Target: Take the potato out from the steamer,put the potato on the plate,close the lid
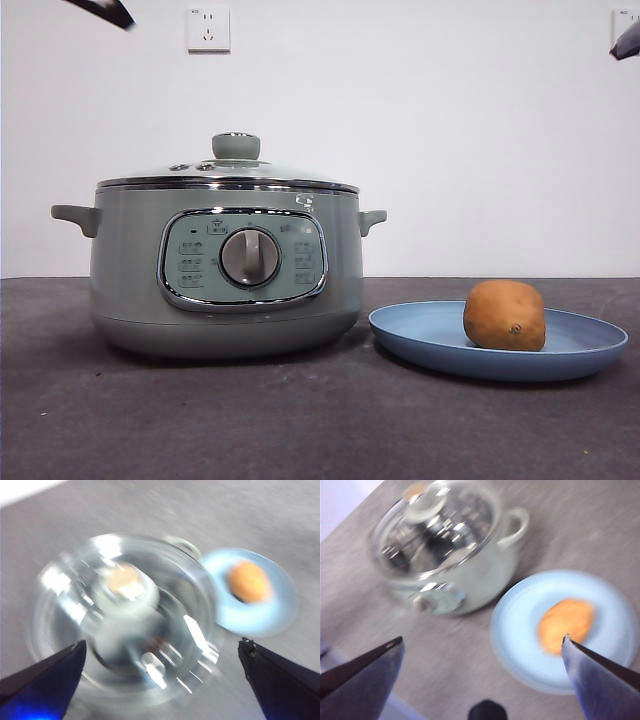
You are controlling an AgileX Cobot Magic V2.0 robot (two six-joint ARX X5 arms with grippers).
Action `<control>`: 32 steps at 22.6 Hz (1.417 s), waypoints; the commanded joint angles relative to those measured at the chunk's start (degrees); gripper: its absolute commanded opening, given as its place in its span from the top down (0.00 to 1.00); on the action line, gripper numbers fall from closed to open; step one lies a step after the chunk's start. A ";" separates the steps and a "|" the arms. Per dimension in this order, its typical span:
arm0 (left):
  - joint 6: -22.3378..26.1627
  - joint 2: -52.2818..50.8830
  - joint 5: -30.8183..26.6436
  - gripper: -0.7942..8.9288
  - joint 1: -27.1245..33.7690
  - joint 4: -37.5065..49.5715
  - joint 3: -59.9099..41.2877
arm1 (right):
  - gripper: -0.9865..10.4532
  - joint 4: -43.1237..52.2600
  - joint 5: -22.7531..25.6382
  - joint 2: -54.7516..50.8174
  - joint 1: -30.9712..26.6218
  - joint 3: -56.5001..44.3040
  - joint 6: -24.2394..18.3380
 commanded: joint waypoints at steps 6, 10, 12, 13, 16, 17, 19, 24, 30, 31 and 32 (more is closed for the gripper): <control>-1.79 -5.92 12.26 0.76 -0.13 -15.80 -0.17 | 0.57 -7.52 -14.86 -0.07 0.15 -0.33 2.29; -1.75 -5.86 13.18 0.93 -0.15 -18.88 -0.17 | 0.93 -9.11 -14.82 -0.07 0.15 -0.33 2.23; -1.75 -5.88 13.18 0.93 -0.13 -18.91 -0.17 | 0.92 -9.29 -14.80 -0.07 0.13 -0.33 2.05; -1.75 -5.88 13.16 0.93 -0.13 -18.88 -0.17 | 0.92 -9.27 -14.73 -0.07 0.13 -0.33 2.05; -1.77 -5.86 13.11 0.93 -0.13 -18.16 -0.17 | 0.92 -9.27 -14.34 -0.07 0.13 -0.33 2.10; -1.77 -5.86 13.09 0.93 -0.13 -17.88 -0.17 | 0.92 -9.31 -14.36 -0.07 0.13 -0.33 2.08; -1.77 -5.86 13.07 0.93 -0.13 -17.53 -0.17 | 0.91 -9.29 -14.36 -0.07 0.13 -0.33 2.08; -1.75 -5.86 13.07 0.93 -0.13 -17.33 -0.17 | 0.91 -9.31 -14.34 -0.07 0.09 -0.33 2.08; -1.75 -5.86 13.05 0.93 -0.13 -17.22 -0.17 | 0.91 -9.31 -14.34 -0.07 0.09 -0.33 2.08; -1.75 -5.86 13.05 0.93 -0.13 -17.22 -0.17 | 0.91 -9.31 -14.34 -0.07 0.09 -0.33 2.08; -1.75 -5.86 13.05 0.93 -0.13 -17.22 -0.17 | 0.91 -9.31 -14.34 -0.07 0.09 -0.33 2.08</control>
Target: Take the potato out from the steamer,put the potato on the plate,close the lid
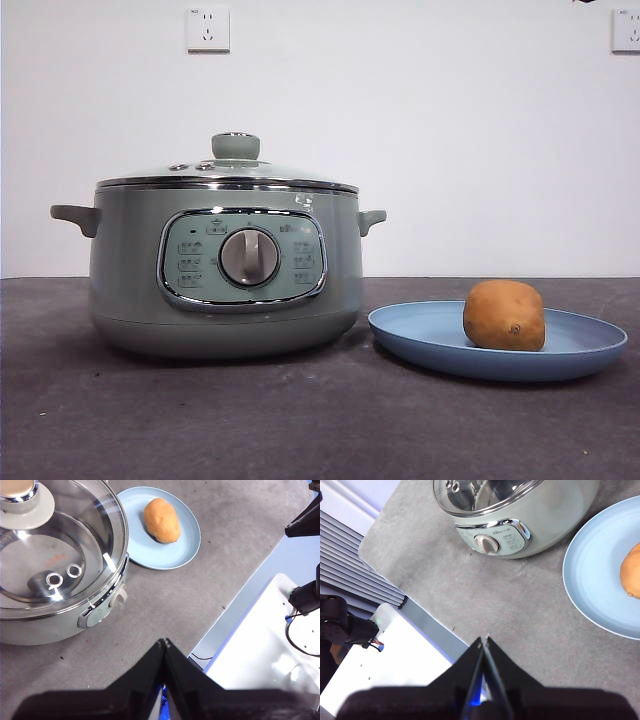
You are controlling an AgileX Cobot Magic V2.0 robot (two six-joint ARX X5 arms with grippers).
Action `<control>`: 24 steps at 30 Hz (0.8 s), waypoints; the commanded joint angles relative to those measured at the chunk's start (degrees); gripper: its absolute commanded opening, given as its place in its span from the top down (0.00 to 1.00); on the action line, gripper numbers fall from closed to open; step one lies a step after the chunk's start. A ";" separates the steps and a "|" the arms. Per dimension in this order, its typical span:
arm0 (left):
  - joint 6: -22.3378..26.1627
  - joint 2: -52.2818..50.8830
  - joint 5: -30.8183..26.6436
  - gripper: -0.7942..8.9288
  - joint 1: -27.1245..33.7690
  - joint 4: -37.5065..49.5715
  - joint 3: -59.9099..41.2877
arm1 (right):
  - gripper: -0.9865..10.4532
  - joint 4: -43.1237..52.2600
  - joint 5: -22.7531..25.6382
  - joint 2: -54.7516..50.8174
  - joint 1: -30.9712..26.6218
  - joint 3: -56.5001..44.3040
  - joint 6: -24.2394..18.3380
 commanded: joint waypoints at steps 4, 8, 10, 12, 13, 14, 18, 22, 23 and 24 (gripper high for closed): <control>-0.13 0.09 0.33 0.92 -0.13 0.81 -0.17 | 0.91 0.17 0.15 -0.07 0.09 -0.33 0.11; -0.13 0.09 0.04 0.92 -0.13 1.07 -0.17 | 0.91 0.20 0.17 -0.07 0.09 -0.33 0.11; 0.98 -0.07 -2.67 0.92 0.22 2.95 -0.17 | 0.91 0.20 0.17 -0.07 0.09 -0.33 0.11; 1.42 -1.36 -7.45 0.92 2.10 8.46 -0.50 | 0.91 0.17 0.15 -0.07 0.09 -0.33 0.11; 1.64 -2.01 -8.39 0.92 3.19 11.76 -0.81 | 0.91 0.20 0.15 -0.07 0.09 -0.33 0.11; 2.05 -3.10 -8.61 0.92 4.48 15.06 -1.33 | 0.91 0.17 0.15 -0.07 0.09 -0.33 0.11; 2.69 -10.47 -8.55 0.92 11.02 32.13 -8.07 | 0.91 0.17 0.17 -0.07 0.09 -0.33 0.11; 3.21 -18.91 -8.98 0.92 17.03 48.39 -19.98 | 0.91 0.17 0.15 -0.07 0.09 -0.33 0.11; 3.39 -20.90 -9.55 0.92 18.21 51.36 -22.86 | 0.91 0.17 0.15 -0.07 0.09 -0.33 0.11; 3.50 -23.17 -10.95 0.92 19.37 54.45 -26.12 | 0.91 0.17 0.15 -0.07 0.09 -0.33 0.11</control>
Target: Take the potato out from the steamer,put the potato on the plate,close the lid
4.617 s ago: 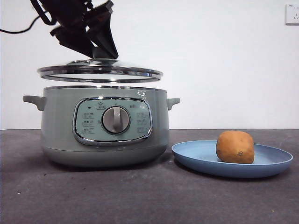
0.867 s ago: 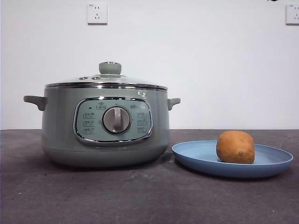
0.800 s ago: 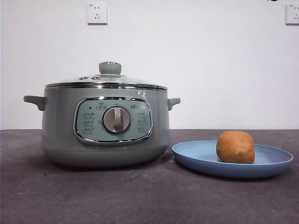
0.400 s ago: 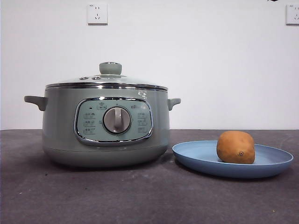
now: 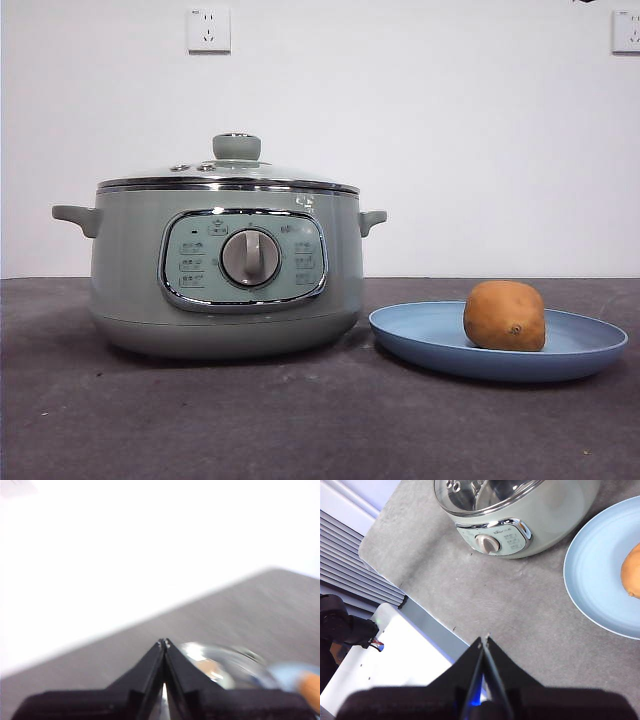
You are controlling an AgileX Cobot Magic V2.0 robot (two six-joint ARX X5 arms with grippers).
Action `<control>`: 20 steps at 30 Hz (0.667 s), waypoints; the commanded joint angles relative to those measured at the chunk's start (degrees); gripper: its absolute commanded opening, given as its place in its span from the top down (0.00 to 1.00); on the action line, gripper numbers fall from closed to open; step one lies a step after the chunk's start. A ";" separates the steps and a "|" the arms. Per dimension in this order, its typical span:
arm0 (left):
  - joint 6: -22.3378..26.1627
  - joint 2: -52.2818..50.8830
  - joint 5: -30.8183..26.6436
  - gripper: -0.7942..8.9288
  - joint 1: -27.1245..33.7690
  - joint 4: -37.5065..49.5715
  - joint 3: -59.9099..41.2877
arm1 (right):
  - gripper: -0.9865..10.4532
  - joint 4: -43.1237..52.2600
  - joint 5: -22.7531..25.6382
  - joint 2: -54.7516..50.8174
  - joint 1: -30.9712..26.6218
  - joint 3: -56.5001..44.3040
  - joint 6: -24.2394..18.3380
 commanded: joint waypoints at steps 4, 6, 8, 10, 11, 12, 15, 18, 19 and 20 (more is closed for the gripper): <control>1.20 -12.17 -9.31 0.92 5.01 13.55 -18.47 | 0.91 0.20 0.17 -0.04 0.09 -0.33 0.11; 1.18 -16.06 -12.48 0.92 5.81 15.13 -23.61 | 0.91 0.20 0.17 -0.04 0.09 -0.33 0.11; 1.18 -19.91 -14.53 0.92 6.43 15.87 -28.68 | 0.91 0.20 0.17 -0.04 0.09 -0.33 0.11; 1.18 -22.97 -16.00 0.92 6.82 15.82 -32.81 | 0.91 0.20 0.17 -0.04 0.09 -0.33 0.11; 1.18 -24.22 -16.46 0.92 6.86 15.80 -34.62 | 0.91 0.20 0.15 -0.04 0.09 -0.33 0.11; 1.18 -25.38 -16.85 0.92 6.91 15.78 -36.33 | 0.91 0.20 0.15 -0.04 0.09 -0.33 0.11; 0.77 -28.83 -17.44 0.92 7.28 15.80 -41.59 | 0.91 0.17 0.17 -0.04 0.09 -0.33 0.11; 0.50 -31.63 -17.42 0.92 7.52 15.82 -45.72 | 0.91 0.17 0.15 -0.04 0.09 -0.33 0.11; 0.50 -32.46 -17.42 0.92 7.52 15.80 -46.93 | 0.91 0.20 0.17 -0.04 0.09 -0.33 0.11; 0.50 -33.18 -17.44 0.92 7.52 15.76 -47.84 | 0.91 0.20 0.17 -0.04 0.09 -0.33 0.11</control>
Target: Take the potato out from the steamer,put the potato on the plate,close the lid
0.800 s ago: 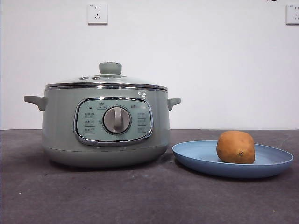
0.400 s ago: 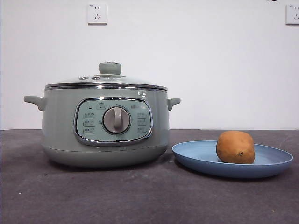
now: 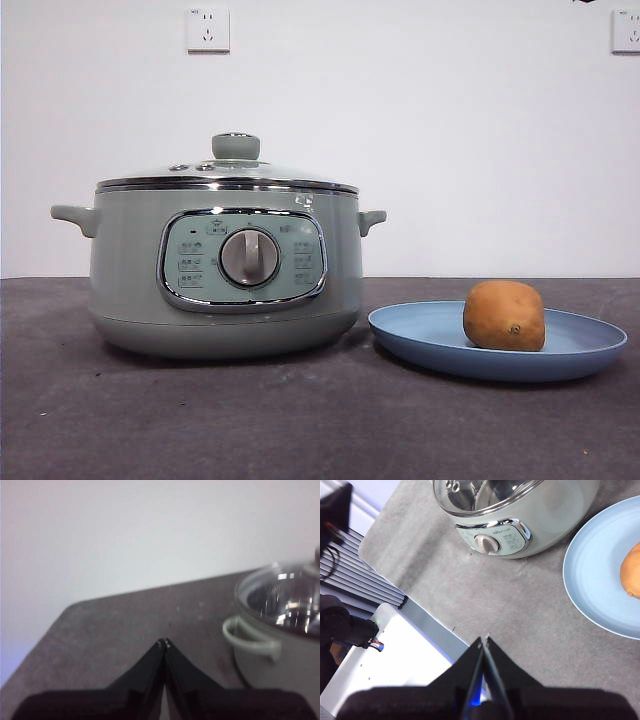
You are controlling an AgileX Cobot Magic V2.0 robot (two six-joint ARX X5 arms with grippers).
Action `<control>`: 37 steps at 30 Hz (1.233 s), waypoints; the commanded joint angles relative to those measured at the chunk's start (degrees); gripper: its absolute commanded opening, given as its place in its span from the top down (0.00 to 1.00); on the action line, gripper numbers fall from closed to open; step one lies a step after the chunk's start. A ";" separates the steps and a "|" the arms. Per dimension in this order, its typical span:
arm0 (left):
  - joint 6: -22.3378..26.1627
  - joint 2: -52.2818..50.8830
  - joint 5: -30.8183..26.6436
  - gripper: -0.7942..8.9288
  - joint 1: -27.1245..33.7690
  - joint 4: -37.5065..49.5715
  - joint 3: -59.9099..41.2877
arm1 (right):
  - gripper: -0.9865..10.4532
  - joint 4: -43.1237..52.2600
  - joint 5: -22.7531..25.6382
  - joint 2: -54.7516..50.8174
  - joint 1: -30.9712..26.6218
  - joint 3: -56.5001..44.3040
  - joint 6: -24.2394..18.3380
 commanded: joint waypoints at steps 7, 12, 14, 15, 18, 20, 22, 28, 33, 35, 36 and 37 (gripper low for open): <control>0.04 -6.40 -0.20 0.92 0.24 -0.77 -6.78 | 0.91 0.20 0.17 -0.04 0.09 -0.33 0.11; 0.02 -9.31 -0.17 0.92 0.26 -2.36 -8.92 | 0.91 0.17 0.17 -0.04 0.09 -0.33 0.11; -0.02 -9.77 -0.15 0.92 0.26 -2.75 -9.64 | 0.91 0.20 0.17 -0.04 0.09 -0.33 0.11; -0.02 -9.77 -0.15 0.92 0.26 -2.91 -9.86 | 0.91 0.20 0.17 -0.04 0.09 -0.33 0.11; 0.00 -9.77 -0.13 0.92 0.26 -3.98 -10.25 | 0.91 0.20 0.17 -0.04 0.09 -0.33 0.11; -0.02 -9.77 -0.09 0.92 0.26 -5.51 -10.25 | 0.91 0.20 0.15 -0.04 0.09 -0.33 0.11; -0.02 -9.77 0.11 0.92 0.26 -7.23 -10.25 | 0.91 0.20 0.15 -0.04 0.09 -0.33 0.11; -0.61 -9.77 0.13 0.92 0.22 -9.18 -10.25 | 0.91 0.20 0.17 -0.04 0.09 -0.33 0.11; -0.61 -9.77 0.02 0.92 0.22 -9.18 -10.25 | 0.91 0.20 0.15 -0.04 0.09 -0.33 0.11; -0.61 -9.77 0.02 0.92 0.22 -9.18 -10.25 | 0.91 0.20 0.17 -0.04 0.09 -0.33 0.11; -0.61 -9.77 0.02 0.92 0.22 -9.18 -10.25 | 0.91 0.20 0.17 -0.04 0.09 -0.33 0.11; -0.61 -9.77 0.02 0.92 0.22 -9.18 -10.25 | 0.91 0.17 0.17 -0.04 0.09 -0.33 0.11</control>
